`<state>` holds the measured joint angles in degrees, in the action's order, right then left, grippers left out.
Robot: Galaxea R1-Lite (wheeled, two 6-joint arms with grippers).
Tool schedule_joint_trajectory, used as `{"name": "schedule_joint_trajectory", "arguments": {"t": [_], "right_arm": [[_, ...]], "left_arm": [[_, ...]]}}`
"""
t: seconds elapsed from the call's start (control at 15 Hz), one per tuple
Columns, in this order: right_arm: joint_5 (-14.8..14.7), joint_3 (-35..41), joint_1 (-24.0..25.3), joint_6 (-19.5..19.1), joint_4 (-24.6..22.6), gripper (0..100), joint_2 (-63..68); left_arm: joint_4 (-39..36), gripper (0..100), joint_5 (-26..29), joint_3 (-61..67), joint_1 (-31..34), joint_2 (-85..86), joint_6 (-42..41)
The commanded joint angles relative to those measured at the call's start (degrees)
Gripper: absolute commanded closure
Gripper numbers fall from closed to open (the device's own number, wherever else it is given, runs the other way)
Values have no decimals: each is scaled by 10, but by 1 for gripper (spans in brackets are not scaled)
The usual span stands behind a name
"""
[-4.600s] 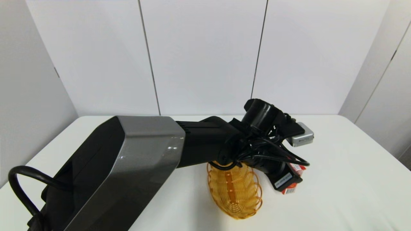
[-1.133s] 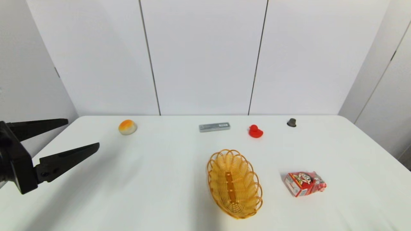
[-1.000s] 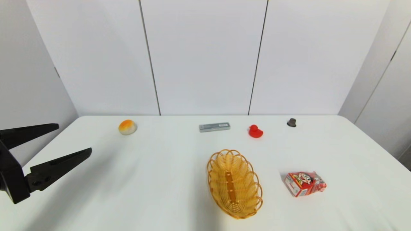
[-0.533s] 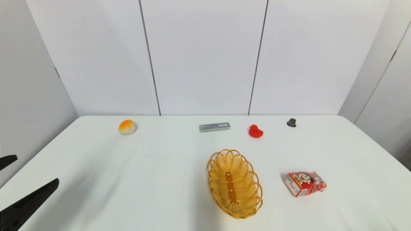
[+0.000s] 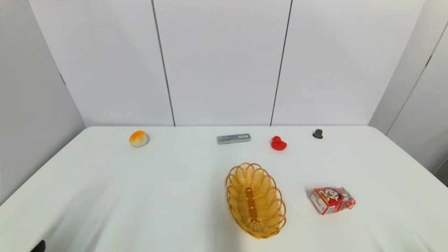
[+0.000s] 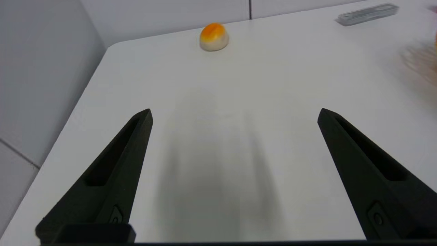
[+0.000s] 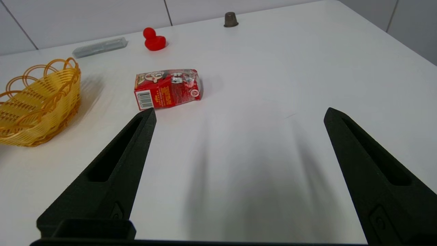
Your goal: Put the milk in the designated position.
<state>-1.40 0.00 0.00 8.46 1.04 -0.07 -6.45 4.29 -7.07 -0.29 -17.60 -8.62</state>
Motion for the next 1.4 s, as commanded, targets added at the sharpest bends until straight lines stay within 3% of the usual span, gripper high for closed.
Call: {"name": "schedule_joint_trajectory", "arguments": {"t": [0.07, 0.33, 0.73, 1.4], "right_arm": [[0, 0, 0, 1, 0, 0, 1], [0, 0, 0, 1, 0, 0, 1], [0, 0, 0, 1, 0, 0, 1], [0, 0, 0, 1, 0, 0, 1]], "left_arm": [[12, 0, -2, 60, 1, 97, 2], [79, 0, -10, 65, 4, 178, 3], [57, 0, -40, 71, 4, 176, 85], [57, 0, -40, 71, 4, 176, 88]]}}
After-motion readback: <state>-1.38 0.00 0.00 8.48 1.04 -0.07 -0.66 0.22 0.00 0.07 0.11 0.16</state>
